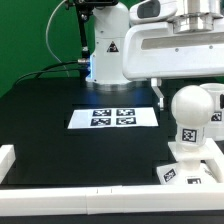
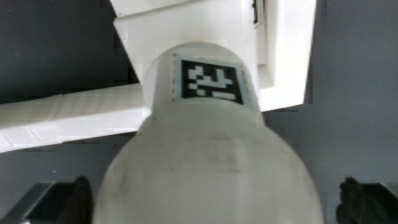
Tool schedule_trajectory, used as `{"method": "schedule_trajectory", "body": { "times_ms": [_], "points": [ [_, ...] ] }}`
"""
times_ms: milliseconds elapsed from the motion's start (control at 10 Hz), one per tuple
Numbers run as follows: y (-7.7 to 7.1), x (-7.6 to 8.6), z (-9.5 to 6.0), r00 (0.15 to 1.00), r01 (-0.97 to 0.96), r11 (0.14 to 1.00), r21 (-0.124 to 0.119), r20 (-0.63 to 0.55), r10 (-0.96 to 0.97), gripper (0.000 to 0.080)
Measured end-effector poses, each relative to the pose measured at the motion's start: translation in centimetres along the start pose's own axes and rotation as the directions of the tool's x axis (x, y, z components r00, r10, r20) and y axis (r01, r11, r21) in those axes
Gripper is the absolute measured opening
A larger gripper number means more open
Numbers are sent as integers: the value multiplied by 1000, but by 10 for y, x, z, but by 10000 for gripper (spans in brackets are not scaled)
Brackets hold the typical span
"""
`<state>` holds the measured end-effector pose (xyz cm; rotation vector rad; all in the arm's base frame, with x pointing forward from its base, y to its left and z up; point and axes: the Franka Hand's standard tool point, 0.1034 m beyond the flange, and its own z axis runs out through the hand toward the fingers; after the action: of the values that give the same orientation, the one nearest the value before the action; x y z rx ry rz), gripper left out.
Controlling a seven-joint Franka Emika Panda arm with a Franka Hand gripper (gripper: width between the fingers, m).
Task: Assemble lamp
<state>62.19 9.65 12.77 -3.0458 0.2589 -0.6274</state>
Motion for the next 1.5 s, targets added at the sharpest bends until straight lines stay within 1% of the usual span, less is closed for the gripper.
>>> {"method": "schedule_trajectory", "body": {
  "times_ms": [100,200,300,400,500,600,700,800,900,1000,1100,1200,1300,1500],
  "points": [
    [0,0,0,1000,0,1000,0,0,0,694],
    [4,-2,0,999,26,1000,-12,36,-25,698],
    [14,5,-5,993,47,998,-34,108,-44,698],
    [18,18,-7,994,26,999,-34,110,-22,698],
    [19,18,-5,990,-6,999,-34,137,11,698],
    [17,14,-6,974,-46,998,-39,220,53,698],
    [13,17,-6,960,-87,996,-34,266,93,698],
    [8,19,-6,958,-114,993,-22,263,116,698],
    [4,18,-4,957,-146,989,-6,253,142,698],
    [2,17,-3,959,-149,989,-2,242,145,698],
    [-1,12,0,963,-148,989,-1,229,144,698],
    [-5,3,6,963,-151,988,-6,227,149,698],
    [-4,-1,8,961,-148,989,-10,235,146,698],
    [3,-4,4,957,-137,991,-13,258,136,698]
  ]
}}
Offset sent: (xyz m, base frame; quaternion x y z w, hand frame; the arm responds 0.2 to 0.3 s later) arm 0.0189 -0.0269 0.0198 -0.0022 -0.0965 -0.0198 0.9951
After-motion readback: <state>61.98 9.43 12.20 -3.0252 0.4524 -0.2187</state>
